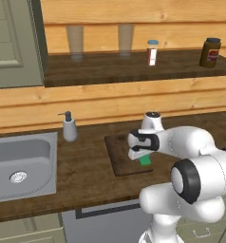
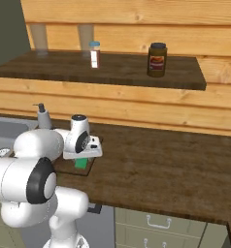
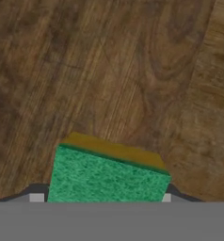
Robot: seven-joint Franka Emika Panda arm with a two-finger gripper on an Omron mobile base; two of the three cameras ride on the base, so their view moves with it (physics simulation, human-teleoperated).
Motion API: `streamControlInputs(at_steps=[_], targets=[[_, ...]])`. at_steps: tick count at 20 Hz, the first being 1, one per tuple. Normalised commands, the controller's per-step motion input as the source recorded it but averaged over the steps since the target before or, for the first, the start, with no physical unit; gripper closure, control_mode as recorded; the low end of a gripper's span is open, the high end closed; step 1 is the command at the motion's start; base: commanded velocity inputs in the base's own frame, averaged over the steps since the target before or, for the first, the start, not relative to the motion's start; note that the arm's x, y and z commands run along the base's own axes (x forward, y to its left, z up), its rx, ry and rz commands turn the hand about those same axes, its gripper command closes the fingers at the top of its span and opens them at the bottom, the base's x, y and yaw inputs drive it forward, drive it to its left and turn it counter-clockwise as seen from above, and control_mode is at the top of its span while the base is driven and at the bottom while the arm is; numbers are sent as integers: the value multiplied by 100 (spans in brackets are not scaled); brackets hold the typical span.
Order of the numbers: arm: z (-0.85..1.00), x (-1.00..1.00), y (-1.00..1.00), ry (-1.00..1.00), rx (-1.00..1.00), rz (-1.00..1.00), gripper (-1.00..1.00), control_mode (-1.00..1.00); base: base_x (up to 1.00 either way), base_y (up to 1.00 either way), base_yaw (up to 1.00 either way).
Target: Pick up the sponge from the counter and clean the cutting board by briefly scrubbing or pressing down on the cutting board. Once finished, release the sponge.
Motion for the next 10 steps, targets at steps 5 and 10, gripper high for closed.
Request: streamControlInputs(at_steps=[5, 10], targets=[[-46, -56, 0, -3, 0, 3, 100, -100, 0, 0, 0], [-31, -27, -2, -4, 0, 1, 100, -100, 0, 0, 0]])
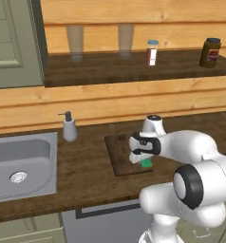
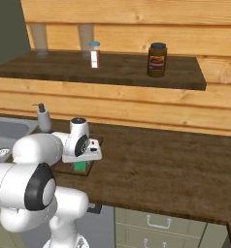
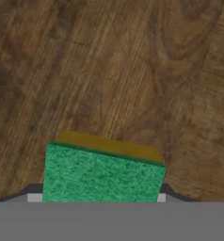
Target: Pick up the sponge from the counter and clean the cutting board by briefly scrubbing or pressing down on the cutting board. Once finished, release the sponge.
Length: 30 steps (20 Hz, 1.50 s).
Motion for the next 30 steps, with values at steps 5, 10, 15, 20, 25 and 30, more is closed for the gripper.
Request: streamControlInputs(at_steps=[5, 10, 15, 20, 25, 30], targets=[[-5, 14, 0, -5, 0, 0, 100, -100, 0, 0, 0], [0, 42, 0, -1, 0, 0, 100, -100, 0, 0, 0], [1, 78, 0, 0, 0, 0, 100, -100, 0, 0, 0], [0, 98, 0, 2, 0, 0, 100, -100, 0, 0, 0], [0, 97, 0, 3, 0, 0, 100, -100, 0, 0, 0], [0, 65, 0, 0, 0, 0, 100, -100, 0, 0, 0]])
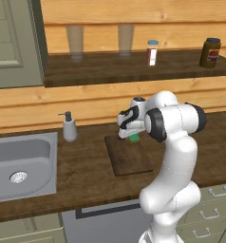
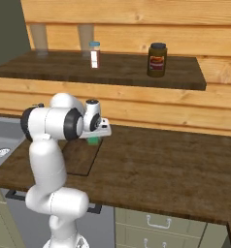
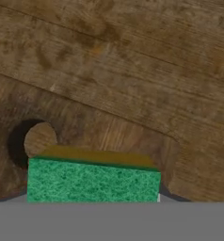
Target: Pick up the sponge from the counter and clean the cutting board by briefly scrubbing or pressing down on the cutting board. Once finished, release the sponge.
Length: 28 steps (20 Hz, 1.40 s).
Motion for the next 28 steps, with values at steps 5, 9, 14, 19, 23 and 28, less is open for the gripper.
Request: streamControlInputs(at_steps=[5, 9, 14, 19, 23, 28], targets=[[-2, 17, 3, 0, 0, 2, 100, -100, 0, 0, 0], [-3, -2, 29, 0, 0, 16, 100, -100, 0, 0, 0], [0, -10, 30, 4, 7, 20, 100, -100, 0, 0, 0], [-7, -9, 12, 4, 16, 18, 100, -100, 0, 0, 0], [-5, -36, 12, -1, 2, 16, 100, -100, 0, 0, 0], [-1, -69, 25, -14, -18, 9, 100, -100, 0, 0, 0]])
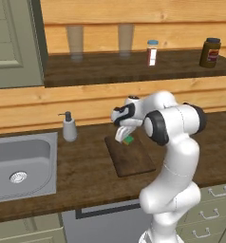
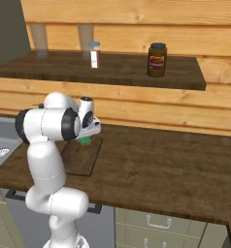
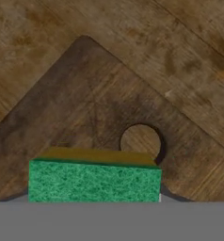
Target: Pick up the sponge from the counter and clean the cutting board by briefly scrubbing or pressing down on the cutting board. Once finished, release the sponge.
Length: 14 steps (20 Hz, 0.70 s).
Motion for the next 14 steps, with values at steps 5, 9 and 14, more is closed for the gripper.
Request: streamControlInputs(at_steps=[5, 9, 14], targets=[[0, -85, 10, -22, -13, 3, 100, -100, 0, 0, 0], [-16, -100, 0, -22, 0, 0, 100, -100, 0, 0, 0], [-27, -100, 0, -18, 0, 7, 100, -100, 0, 0, 0]])
